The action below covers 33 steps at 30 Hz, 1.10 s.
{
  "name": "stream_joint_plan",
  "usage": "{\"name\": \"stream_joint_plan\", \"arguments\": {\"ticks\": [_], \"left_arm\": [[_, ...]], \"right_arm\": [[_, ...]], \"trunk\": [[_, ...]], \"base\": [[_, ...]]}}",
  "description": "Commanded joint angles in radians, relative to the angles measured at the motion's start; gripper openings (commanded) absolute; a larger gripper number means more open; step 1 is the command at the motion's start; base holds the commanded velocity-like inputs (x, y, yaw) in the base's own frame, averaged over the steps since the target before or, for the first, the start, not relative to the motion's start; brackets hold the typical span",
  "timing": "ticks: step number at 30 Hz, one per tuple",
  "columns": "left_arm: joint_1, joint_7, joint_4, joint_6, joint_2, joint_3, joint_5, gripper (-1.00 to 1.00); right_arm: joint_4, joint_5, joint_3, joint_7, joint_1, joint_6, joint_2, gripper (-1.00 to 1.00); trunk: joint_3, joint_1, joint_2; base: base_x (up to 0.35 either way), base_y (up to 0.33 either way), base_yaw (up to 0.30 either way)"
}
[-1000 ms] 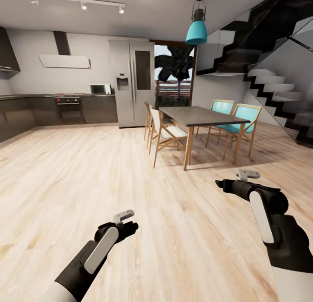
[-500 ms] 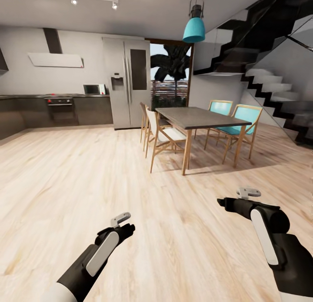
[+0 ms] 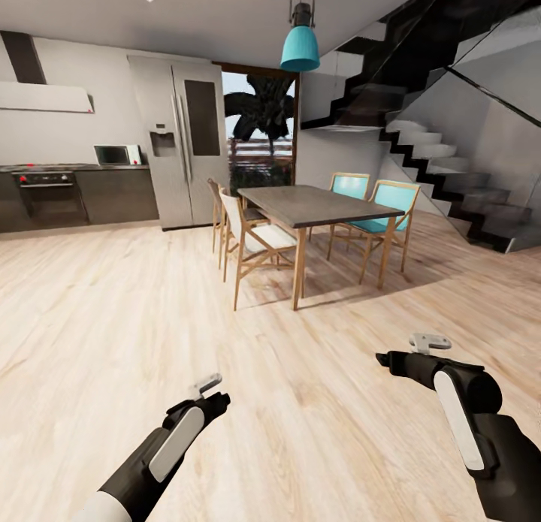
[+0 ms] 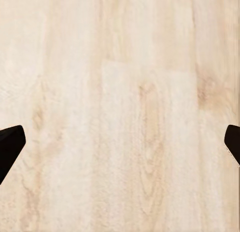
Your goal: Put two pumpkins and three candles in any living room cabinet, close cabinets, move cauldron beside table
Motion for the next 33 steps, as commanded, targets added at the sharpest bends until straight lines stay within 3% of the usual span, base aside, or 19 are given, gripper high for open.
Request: {"name": "stream_joint_plan", "arguments": {"ticks": [1,5,8,9,11,24,30,31,33], "left_arm": [[-0.001,0.008,-0.001,0.001,0.001,-0.003,0.006,1.00],[-0.001,0.007,0.001,0.001,-0.001,-0.003,0.006,1.00],[-0.001,-0.053,0.010,0.001,0.002,-0.003,0.007,1.00],[0.000,-0.100,0.014,0.001,0.003,-0.003,0.007,1.00],[0.005,-0.122,0.014,0.001,0.005,-0.003,0.008,1.00],[0.025,-0.138,0.006,0.002,0.007,-0.001,0.007,1.00],[0.058,-0.150,-0.034,0.001,0.025,0.009,0.008,1.00],[0.065,-0.189,-0.036,-0.013,0.037,0.008,0.007,1.00],[0.068,-0.224,-0.034,-0.025,0.041,0.007,0.007,1.00]], "right_arm": [[-0.001,-0.011,0.001,-0.010,-0.001,0.004,0.000,1.00],[-0.001,-0.010,0.003,-0.011,-0.001,0.004,0.001,1.00],[-0.001,-0.003,0.006,-0.014,-0.002,0.004,0.001,1.00],[0.000,-0.001,0.007,-0.016,-0.002,0.004,0.002,1.00],[0.004,0.003,0.008,-0.020,-0.002,0.004,0.007,1.00],[0.014,0.005,0.012,-0.022,-0.003,0.004,0.009,1.00],[0.175,0.006,0.007,-0.038,-0.013,0.004,0.007,1.00],[0.246,0.007,0.012,-0.057,-0.012,0.004,0.003,1.00],[0.272,0.008,0.013,-0.066,-0.007,-0.015,0.001,1.00]], "trunk": [[-0.001,0.000,0.000],[-0.001,0.000,0.000],[-0.001,0.000,0.000],[-0.001,0.000,0.000],[-0.001,0.000,0.000],[-0.001,0.000,0.000],[-0.001,0.000,0.000],[-0.001,0.000,0.000],[-0.001,0.000,0.000]], "base": [[0.340,0.095,-0.271],[0.340,0.093,-0.271],[0.340,0.089,-0.271],[0.339,0.084,-0.271],[0.340,0.083,-0.271],[0.340,0.046,-0.271],[0.340,0.002,-0.271],[0.340,0.001,-0.271],[0.340,0.000,-0.270]]}}
